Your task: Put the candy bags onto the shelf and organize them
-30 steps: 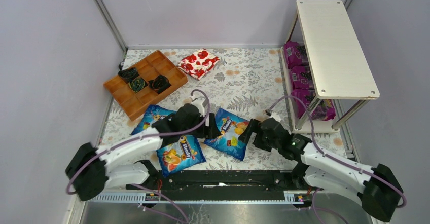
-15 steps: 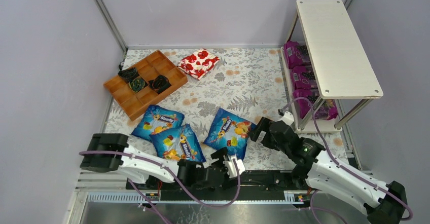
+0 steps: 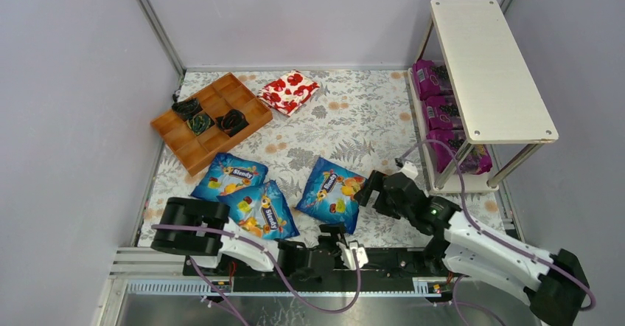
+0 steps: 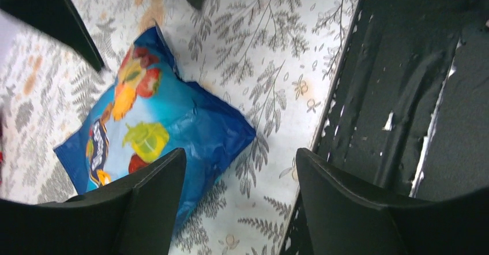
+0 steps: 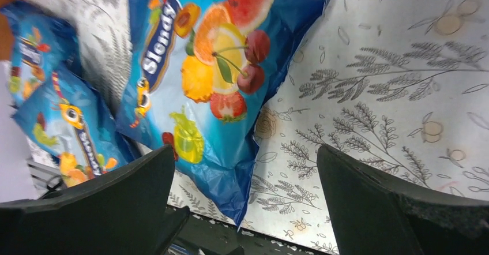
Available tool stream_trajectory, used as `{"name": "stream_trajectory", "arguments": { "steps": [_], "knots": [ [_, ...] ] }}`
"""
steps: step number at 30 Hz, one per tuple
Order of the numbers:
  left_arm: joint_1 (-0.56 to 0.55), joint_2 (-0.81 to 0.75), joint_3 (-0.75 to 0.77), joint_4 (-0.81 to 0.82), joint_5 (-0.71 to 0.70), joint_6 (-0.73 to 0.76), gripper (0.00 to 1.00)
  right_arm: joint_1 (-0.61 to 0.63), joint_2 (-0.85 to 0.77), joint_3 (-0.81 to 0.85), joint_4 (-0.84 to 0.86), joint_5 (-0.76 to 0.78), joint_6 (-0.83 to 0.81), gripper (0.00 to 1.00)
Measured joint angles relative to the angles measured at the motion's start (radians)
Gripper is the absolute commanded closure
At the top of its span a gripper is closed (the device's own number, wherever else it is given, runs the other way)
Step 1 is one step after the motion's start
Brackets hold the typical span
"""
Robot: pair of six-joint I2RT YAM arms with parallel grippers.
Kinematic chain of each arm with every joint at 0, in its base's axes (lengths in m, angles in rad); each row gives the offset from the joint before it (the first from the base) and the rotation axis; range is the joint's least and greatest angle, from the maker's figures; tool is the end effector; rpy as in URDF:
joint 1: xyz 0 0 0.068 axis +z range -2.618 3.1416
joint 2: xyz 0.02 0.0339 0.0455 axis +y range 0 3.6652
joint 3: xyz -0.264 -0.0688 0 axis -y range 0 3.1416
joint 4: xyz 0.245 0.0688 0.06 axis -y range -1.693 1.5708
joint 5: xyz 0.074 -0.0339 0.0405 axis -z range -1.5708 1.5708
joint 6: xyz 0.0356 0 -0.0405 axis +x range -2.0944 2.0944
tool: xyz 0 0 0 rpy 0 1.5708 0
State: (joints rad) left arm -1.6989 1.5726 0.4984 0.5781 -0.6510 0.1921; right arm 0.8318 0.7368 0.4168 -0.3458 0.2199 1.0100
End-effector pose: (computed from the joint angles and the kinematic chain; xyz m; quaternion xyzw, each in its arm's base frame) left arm -0.0144 -0.2804 0.1420 0.5641 0.6092 -0.1314 0.5417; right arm 0.1145 0.1141 0.2036 0.1273 0.8861 0.2863 0.3415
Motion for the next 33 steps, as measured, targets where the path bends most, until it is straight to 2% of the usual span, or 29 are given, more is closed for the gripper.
{"name": "stream_trajectory", "arguments": {
  "steps": [2,6,11,13,19,23,26,33],
  "knots": [
    [0.000,0.023,0.018,0.024,0.002,0.015,0.36,-0.001,0.072,0.002,0.033,-0.028,-0.003,0.00],
    [0.001,0.064,0.051,0.048,0.016,0.038,0.33,-0.001,0.194,0.013,0.063,-0.071,-0.006,0.00],
    [0.034,0.108,0.067,0.047,0.023,0.040,0.33,-0.001,0.201,0.029,0.091,-0.084,-0.006,0.00],
    [0.050,0.124,0.073,0.044,0.022,0.040,0.36,-0.001,0.201,0.034,0.099,-0.083,-0.005,0.00],
    [0.078,0.186,0.117,0.043,-0.022,0.050,0.53,-0.001,0.184,0.037,0.106,-0.080,0.028,0.00],
    [0.078,0.203,0.137,0.040,-0.057,0.057,0.83,-0.001,0.176,0.037,0.134,-0.082,0.078,0.00],
    [0.077,0.201,0.150,0.029,-0.083,0.058,0.99,-0.001,0.193,0.037,0.157,-0.083,0.121,0.00],
    [0.102,0.068,0.152,-0.102,-0.093,-0.008,1.00,-0.002,0.315,0.037,0.209,-0.114,0.229,0.00]
  ]
}}
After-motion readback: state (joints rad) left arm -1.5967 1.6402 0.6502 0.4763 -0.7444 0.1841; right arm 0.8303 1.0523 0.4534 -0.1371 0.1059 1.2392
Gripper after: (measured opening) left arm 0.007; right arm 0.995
